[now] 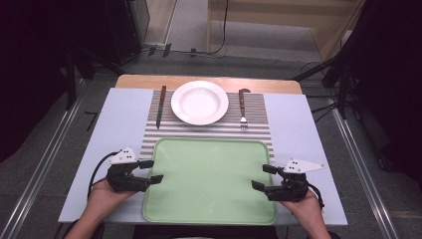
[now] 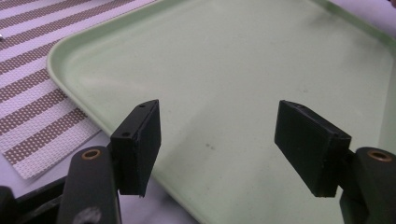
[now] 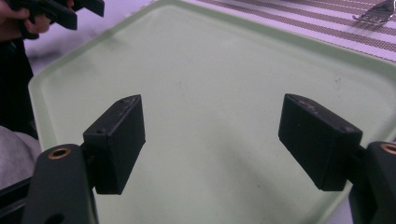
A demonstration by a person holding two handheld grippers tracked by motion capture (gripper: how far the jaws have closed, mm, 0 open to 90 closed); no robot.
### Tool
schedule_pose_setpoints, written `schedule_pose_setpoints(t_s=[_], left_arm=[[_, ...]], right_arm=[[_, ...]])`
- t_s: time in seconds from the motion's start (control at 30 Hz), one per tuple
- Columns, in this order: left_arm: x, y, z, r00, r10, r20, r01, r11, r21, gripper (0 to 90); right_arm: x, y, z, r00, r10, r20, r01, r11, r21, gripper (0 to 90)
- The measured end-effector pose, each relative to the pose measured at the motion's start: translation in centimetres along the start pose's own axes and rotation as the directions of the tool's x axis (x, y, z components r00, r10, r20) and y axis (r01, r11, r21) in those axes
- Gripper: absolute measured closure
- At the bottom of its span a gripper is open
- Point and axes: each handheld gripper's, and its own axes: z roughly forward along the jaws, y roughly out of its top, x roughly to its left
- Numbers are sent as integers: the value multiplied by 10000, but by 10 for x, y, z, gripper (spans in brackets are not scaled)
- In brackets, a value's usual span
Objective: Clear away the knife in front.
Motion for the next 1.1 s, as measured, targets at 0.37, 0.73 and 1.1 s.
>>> schedule_pose_setpoints(t_s=[0.37, 0.73, 1.1], left_arm=[[2, -3, -2, 9999, -27, -138, 28, 10000, 72, 316], [5, -6, -7, 9983, -482, -330, 477, 9987, -164, 313], [6, -4, -6, 9977, -562, -370, 558, 9984, -98, 313]], right_arm=[[-1, 0, 2, 9997, -203, 117, 203, 9998, -28, 220], [-3, 3, 3, 9999, -116, 93, 116, 9999, -17, 220], [-4, 1, 1, 9998, -48, 199, 48, 10000, 11, 220]])
